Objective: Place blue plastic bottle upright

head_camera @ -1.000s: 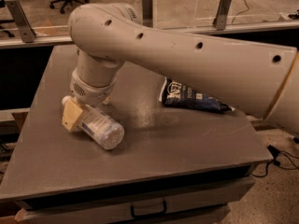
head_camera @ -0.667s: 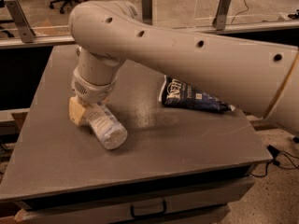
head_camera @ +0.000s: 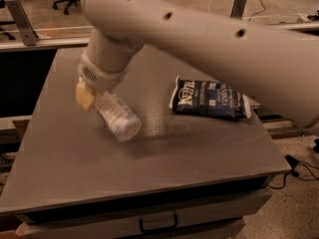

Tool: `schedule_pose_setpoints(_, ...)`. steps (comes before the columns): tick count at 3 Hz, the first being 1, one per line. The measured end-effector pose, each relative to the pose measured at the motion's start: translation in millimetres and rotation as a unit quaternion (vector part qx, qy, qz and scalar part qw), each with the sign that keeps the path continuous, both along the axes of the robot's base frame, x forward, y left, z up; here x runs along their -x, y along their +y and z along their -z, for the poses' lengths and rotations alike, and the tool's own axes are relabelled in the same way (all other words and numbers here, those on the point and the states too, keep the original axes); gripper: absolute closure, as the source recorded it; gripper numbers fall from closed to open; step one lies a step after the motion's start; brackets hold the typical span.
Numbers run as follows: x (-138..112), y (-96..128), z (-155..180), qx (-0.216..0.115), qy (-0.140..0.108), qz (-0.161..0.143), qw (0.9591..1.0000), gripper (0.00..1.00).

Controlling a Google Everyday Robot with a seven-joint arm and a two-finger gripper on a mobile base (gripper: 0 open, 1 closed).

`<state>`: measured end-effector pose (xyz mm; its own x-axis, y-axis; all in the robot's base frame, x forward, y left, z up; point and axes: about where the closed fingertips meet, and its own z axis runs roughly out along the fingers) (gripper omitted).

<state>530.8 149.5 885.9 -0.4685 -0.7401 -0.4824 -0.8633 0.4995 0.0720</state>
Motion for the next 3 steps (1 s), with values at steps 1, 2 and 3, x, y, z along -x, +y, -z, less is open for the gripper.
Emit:
schedule_pose_setpoints(1,-32.7,-17.6,-79.5,-0.092,-0.090,-0.012,0.9917,1.00)
schedule_pose_setpoints(2,-34.5,-19.7,-91.3,-0.093,-0.118,-0.039,0.9879,1.00)
schedule_pose_setpoints(3,-34.1,-19.2,-89.5,-0.091,-0.117,-0.041,0.9881,1.00)
